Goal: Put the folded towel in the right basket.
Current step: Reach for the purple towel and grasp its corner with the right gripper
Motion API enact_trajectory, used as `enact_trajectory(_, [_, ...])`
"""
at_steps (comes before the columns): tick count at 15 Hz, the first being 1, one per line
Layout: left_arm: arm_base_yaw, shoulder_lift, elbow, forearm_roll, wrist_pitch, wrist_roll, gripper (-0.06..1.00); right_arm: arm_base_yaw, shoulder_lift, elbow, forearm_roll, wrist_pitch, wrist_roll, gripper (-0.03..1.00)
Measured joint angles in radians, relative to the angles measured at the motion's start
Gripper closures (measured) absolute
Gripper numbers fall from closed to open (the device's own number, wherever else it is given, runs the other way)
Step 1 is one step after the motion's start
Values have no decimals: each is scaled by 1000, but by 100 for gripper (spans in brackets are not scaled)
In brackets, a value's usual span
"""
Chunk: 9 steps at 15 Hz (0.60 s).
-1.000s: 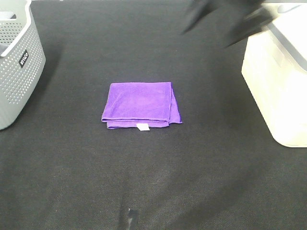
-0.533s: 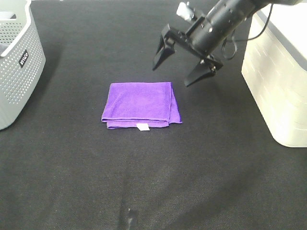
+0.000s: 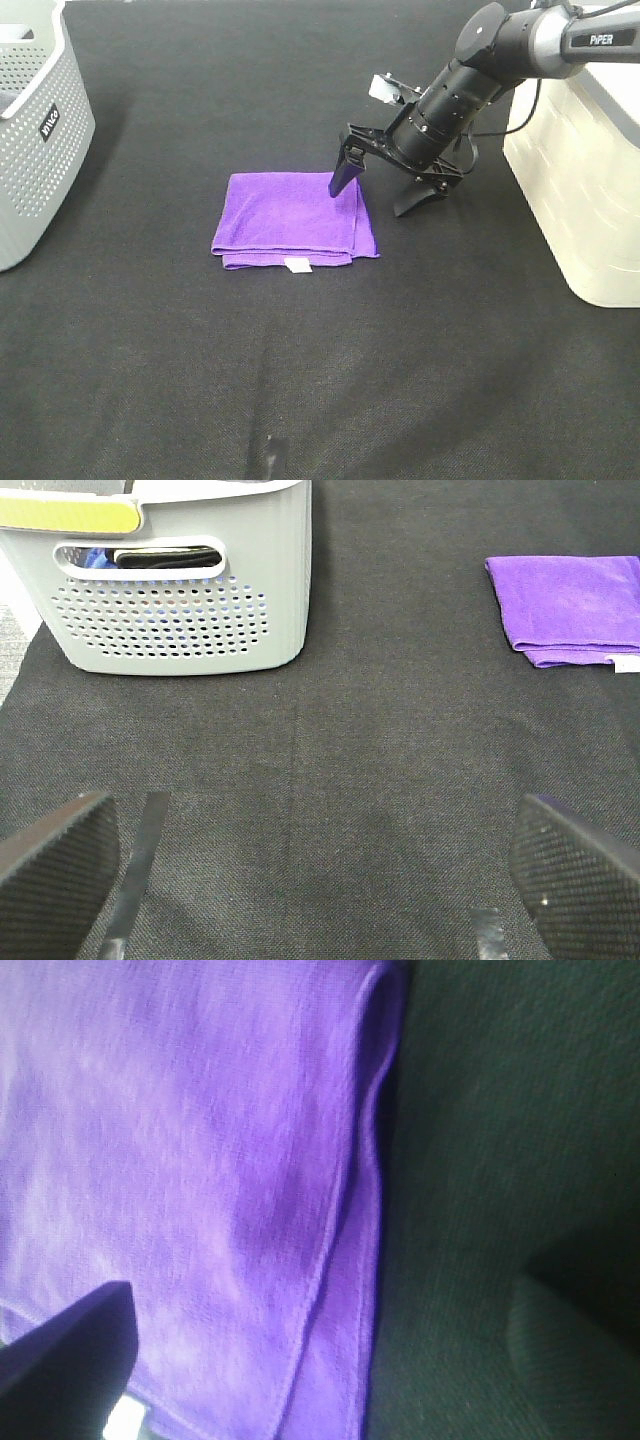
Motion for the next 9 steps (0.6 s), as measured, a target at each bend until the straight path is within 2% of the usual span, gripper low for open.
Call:
enact_trajectory(6, [0, 0, 0, 0, 0, 0, -4, 4, 34, -19, 53, -2, 1, 2])
enact_trajectory(8, [0, 0, 0, 0, 0, 0, -4, 35, 60, -27, 68, -39, 20, 5])
enact_trajectory(9, [0, 0, 0, 0, 0, 0, -4, 83, 77, -34, 88, -98, 27, 9])
